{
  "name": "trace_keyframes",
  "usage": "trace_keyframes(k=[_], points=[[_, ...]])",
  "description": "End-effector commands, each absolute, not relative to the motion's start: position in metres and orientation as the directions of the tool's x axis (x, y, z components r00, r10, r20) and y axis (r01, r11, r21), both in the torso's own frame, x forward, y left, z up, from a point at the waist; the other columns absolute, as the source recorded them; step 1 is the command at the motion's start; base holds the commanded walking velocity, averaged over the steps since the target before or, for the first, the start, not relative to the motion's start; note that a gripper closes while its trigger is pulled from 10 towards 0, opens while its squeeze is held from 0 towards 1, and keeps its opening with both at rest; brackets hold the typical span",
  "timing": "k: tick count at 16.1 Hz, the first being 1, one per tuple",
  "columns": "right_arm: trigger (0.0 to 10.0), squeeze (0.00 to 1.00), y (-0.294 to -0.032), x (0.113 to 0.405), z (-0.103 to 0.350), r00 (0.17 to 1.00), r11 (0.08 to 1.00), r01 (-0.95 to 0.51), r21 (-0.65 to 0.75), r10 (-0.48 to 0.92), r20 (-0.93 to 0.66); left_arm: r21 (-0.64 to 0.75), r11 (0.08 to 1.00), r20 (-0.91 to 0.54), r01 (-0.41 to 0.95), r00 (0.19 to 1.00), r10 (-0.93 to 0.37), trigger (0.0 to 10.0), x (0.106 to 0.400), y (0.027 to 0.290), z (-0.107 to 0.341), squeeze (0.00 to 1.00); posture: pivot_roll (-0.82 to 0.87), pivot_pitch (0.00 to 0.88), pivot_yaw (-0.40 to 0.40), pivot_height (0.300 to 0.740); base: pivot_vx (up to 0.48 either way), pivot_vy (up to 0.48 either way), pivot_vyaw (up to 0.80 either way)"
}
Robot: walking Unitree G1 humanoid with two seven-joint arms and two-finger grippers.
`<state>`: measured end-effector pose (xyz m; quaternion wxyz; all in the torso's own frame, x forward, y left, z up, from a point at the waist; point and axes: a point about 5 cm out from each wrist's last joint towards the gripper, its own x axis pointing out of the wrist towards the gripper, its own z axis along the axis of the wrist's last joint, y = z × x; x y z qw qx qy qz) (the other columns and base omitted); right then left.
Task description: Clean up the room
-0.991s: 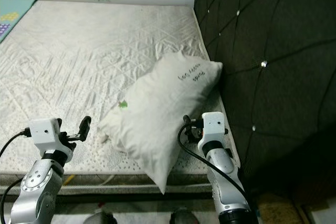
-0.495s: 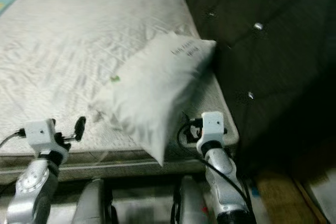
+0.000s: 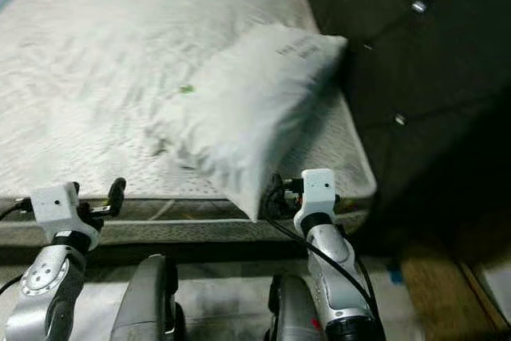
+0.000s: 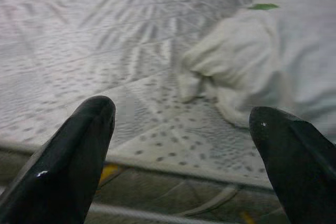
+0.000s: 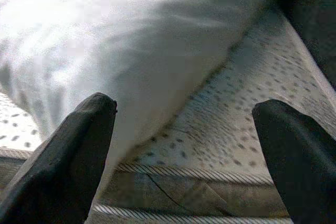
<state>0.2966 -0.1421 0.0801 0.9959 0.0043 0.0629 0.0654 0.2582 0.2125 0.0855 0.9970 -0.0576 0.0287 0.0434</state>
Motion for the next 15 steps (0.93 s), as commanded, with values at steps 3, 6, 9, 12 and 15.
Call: trace_keyframes(k=[3,6,9,12,15], points=[[10.0,0.0,-0.1455,0.2969,0.0819,0.985,0.992,-0.124,0.013,0.124,-0.123,-0.122,0.99,-0.047,-0.071,0.997,0.065,10.0,0.2588,0.2097,0.0885,0.0,-0.06,0.171,-0.041,0.581,0.094,0.0,0.0],[10.0,0.0,-0.1458,0.2972,0.0821,0.985,0.992,-0.123,0.012,0.124,-0.124,-0.127,0.99,-0.044,-0.063,0.997,0.058,10.0,0.2594,0.2087,0.0889,0.0,-0.07,0.173,-0.041,0.581,0.344,0.0,0.0],[10.0,0.0,-0.1458,0.2975,0.0823,0.984,0.992,-0.125,0.011,0.125,-0.124,-0.128,0.99,-0.045,-0.059,0.998,0.053,10.0,0.2597,0.2076,0.0889,0.0,-0.07,0.174,-0.043,0.581,0.364,0.0,0.0],[10.0,0.0,-0.1453,0.2979,0.0823,0.984,0.992,-0.127,0.012,0.128,-0.123,-0.128,0.99,-0.045,-0.051,0.998,0.045,10.0,0.2601,0.2069,0.0886,0.0,-0.07,0.172,-0.042,0.581,0.282,0.0,0.0],[10.0,0.0,-0.1449,0.2981,0.0824,0.984,0.992,-0.128,0.011,0.128,-0.122,-0.127,0.991,-0.045,-0.047,0.998,0.041,10.0,0.2603,0.2066,0.0886,0.0,-0.07,0.169,-0.041,0.581,0.295,0.0,0.0]])
